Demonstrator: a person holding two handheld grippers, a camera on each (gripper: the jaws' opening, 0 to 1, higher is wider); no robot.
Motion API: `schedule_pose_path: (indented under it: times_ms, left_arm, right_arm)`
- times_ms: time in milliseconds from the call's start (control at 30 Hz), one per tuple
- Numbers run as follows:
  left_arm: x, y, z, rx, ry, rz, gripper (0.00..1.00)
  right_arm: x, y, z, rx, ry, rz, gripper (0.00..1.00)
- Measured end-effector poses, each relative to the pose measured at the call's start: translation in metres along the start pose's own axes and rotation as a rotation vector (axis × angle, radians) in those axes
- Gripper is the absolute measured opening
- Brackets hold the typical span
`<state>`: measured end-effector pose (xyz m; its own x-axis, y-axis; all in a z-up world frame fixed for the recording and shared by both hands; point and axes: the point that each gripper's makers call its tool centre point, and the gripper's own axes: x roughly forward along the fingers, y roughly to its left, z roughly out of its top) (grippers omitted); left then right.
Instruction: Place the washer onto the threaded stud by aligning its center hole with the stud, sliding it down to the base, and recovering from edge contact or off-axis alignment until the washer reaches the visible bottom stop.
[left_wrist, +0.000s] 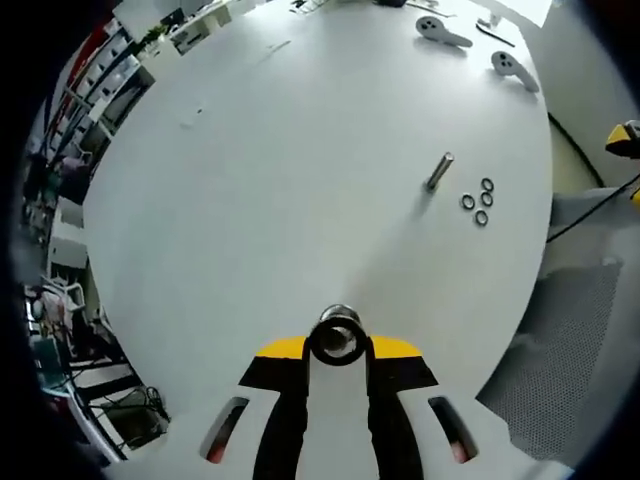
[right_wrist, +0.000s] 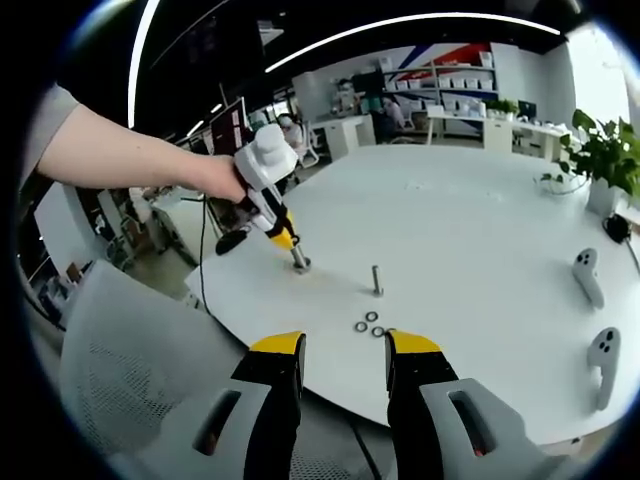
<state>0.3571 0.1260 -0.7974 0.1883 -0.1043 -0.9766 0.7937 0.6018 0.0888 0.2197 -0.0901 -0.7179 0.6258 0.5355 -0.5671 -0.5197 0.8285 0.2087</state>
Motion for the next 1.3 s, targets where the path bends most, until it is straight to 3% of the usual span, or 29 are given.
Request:
schedule_pose_path:
  times_ms: [300,633,1033,1300]
  left_arm:
    - [0.004,-0.002,-0.005,0.023,0.027,-0.002,0.19]
    - [0.017,-0.001,-0.007,-0.028,0.024,-0.021,0.19]
    - [0.044,-0.004,-0.011,-0.047,0.015,-0.014,0.19]
    - [0.048,-0.005,-0.013,-0.045,0.017,-0.010,0.19]
  right_arm:
    - [0.000,0.000,0.000,0.002,0.000,0.001,0.34]
    - [0.000,-0.001,-0.001,0.003,0.005,-0.003,0.34]
    - [-0.001,-0.003,-0.002,0.007,0.009,-0.014,0.34]
    - [-0.001,-0.005,-0.002,0.010,0.009,-0.020,0.34]
